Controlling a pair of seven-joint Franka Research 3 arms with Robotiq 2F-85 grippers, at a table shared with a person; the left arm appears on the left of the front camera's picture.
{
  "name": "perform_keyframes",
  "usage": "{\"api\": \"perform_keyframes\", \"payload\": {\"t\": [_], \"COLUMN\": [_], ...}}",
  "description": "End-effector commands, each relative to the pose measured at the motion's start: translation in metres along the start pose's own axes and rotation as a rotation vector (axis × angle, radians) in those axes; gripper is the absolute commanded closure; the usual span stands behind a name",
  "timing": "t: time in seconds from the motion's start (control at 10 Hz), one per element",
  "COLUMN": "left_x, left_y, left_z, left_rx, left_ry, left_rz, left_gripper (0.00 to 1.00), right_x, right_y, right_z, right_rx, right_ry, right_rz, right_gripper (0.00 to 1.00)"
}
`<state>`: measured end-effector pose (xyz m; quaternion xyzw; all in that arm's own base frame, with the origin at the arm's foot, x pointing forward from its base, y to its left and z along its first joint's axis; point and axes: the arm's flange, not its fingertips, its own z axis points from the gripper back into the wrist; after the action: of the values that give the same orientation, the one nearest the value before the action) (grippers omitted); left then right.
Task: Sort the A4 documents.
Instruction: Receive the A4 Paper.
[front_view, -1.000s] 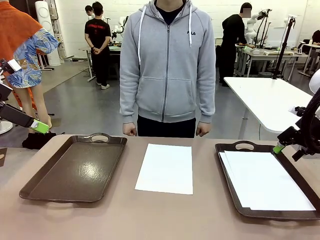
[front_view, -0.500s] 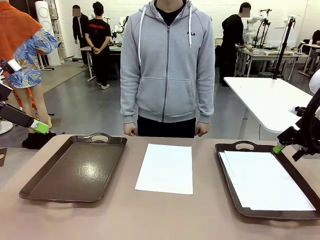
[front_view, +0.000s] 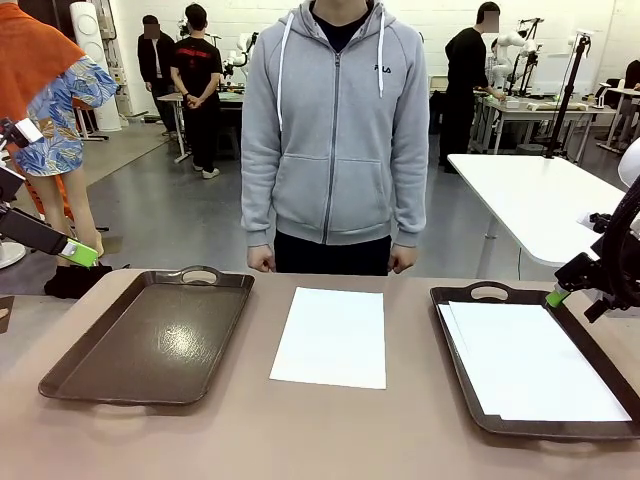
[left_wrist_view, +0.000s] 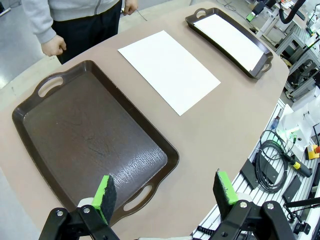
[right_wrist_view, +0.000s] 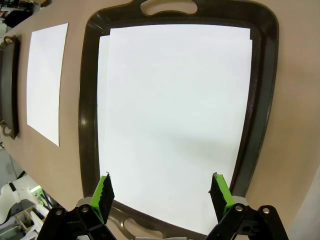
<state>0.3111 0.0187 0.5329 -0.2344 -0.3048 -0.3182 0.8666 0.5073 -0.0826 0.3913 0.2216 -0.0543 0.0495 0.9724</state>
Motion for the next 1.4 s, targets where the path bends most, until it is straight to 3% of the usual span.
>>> {"api": "perform_keyframes", "payload": {"t": [0.0, 0.4, 0.5, 0.6, 0.9, 1.1, 1.3], "left_x": [-0.001, -0.001, -0.001, -0.001, -0.001, -0.001, -0.001], "left_y": [0.002, 0.002, 0.002, 0.002, 0.002, 0.002, 0.002], "left_z": [0.000, 0.000, 0.000, 0.000, 0.000, 0.000, 0.000], "left_rx": [-0.017, -0.017, -0.017, -0.017, -0.017, -0.017, -0.017], "left_ry": [-0.011, -0.011, -0.011, -0.011, -0.011, -0.011, -0.011], "left_rz": [-0.009, -0.009, -0.009, -0.009, -0.009, -0.009, -0.009], "left_gripper": [0.00, 0.00, 0.00, 0.00, 0.00, 0.00, 0.00], "right_x": [0.000, 0.000, -0.007, -0.015, -0.028, -0.033, -0.031], "right_y": [0.000, 0.000, 0.004, 0.012, 0.044, 0.066, 0.078], "right_z": [0.001, 0.000, 0.018, 0.042, 0.086, 0.107, 0.125], "right_rx": [0.000, 0.000, -0.020, -0.010, 0.051, 0.164, 0.267], "right_ry": [-0.002, 0.000, -0.111, -0.205, -0.310, -0.321, -0.331], "right_rz": [0.001, 0.000, 0.026, 0.085, 0.332, 0.534, 0.653], "right_gripper": [0.00, 0.00, 0.00, 0.00, 0.00, 0.00, 0.00]}}
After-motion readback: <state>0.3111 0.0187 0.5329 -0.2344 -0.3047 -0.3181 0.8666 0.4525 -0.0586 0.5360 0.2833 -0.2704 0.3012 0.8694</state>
